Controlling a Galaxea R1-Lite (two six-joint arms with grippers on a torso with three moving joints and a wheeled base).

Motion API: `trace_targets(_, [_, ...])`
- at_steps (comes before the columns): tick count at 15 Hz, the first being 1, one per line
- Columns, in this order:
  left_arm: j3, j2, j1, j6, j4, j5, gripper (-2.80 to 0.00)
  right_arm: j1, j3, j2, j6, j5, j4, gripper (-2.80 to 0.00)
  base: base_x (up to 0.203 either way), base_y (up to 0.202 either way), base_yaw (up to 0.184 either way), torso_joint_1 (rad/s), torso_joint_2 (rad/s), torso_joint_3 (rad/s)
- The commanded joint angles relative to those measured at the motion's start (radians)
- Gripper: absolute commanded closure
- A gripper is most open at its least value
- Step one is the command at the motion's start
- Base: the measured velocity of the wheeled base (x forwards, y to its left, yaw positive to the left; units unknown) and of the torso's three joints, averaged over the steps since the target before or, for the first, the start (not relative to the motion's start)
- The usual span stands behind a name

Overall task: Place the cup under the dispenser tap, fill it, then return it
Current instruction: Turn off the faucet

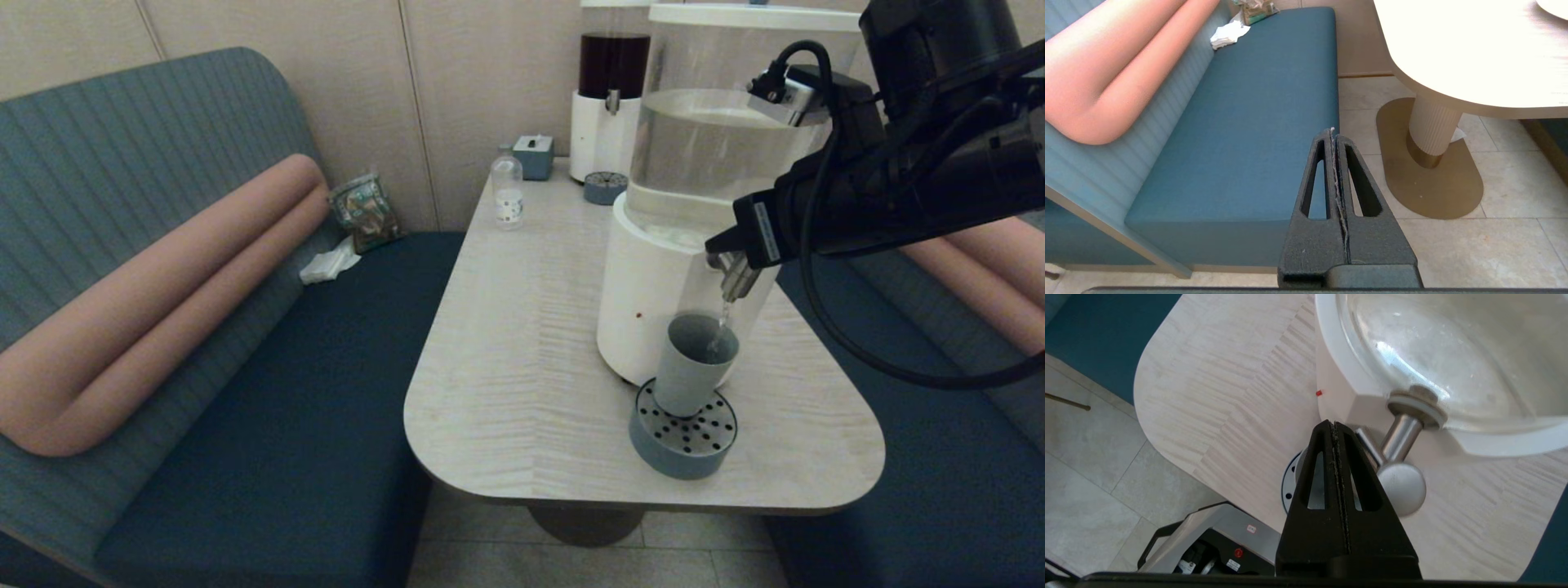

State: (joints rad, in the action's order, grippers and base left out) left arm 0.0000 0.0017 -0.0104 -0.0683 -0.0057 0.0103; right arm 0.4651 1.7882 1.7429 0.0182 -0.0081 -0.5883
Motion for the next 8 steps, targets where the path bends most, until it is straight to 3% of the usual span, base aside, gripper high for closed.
trace_targets(1, [-0.001,0.000,0.000,0.000,0.000,0.000,0.00,-0.002,0.015,0.024,0.001,-0.001,-0.005,0.00,0.000,0.000,0.000,0.000,0.00,0.000])
trace_targets(8, [0.000,0.000,0.000,0.001,0.000,0.000,0.00,-0.011,0.031,0.050,0.000,-0.024,-0.001,0.00,0.000,0.000,0.000,0.000,0.00,0.000])
